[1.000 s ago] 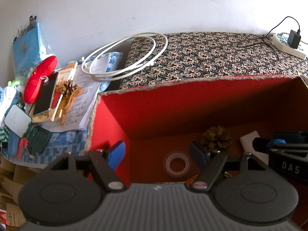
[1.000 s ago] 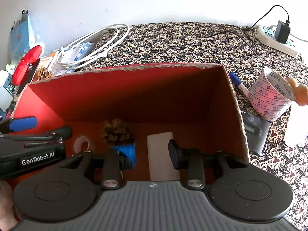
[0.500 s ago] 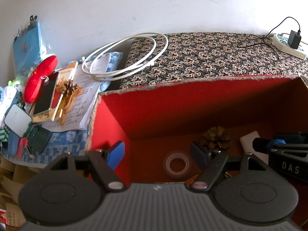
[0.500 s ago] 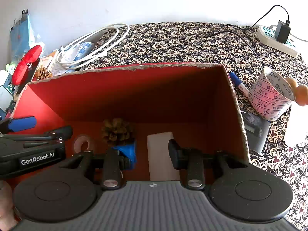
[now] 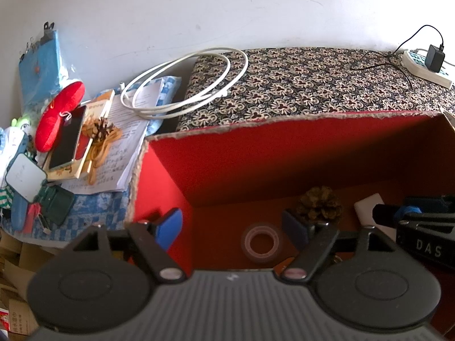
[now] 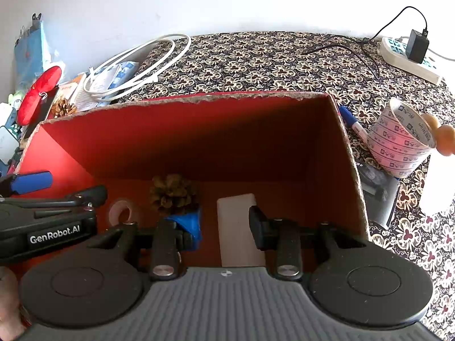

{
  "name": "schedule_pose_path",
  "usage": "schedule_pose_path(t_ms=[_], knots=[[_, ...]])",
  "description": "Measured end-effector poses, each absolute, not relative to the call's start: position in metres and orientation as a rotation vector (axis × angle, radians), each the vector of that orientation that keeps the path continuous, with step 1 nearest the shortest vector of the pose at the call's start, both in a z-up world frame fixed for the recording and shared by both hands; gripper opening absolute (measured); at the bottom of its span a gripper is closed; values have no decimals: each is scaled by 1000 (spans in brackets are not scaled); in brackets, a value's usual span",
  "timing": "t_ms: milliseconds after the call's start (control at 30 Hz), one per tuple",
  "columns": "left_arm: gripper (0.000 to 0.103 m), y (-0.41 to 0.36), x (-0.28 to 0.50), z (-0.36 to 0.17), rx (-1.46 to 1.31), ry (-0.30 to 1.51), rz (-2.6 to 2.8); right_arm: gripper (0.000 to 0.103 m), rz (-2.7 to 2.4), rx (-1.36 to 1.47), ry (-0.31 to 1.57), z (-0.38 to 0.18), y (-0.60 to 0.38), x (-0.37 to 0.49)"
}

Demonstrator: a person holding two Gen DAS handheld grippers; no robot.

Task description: Organize rigid objects

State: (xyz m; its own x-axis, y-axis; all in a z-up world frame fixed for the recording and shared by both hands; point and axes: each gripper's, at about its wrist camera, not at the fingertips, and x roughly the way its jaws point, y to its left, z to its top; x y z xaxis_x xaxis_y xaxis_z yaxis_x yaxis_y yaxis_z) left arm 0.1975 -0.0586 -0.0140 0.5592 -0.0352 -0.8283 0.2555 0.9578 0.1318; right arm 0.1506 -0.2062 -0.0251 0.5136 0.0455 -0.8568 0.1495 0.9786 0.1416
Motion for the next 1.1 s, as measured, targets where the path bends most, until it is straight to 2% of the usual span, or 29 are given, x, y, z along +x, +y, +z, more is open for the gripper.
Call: schedule_pose_path(t_ms=[167,1100], knots=[[89,-57,197,-13,234,963,-180,19,-64,204,1030,-25,-206,150],[89,-56,197,-12,233,961,-195,19,-62,206,1034,-26,-206,151]])
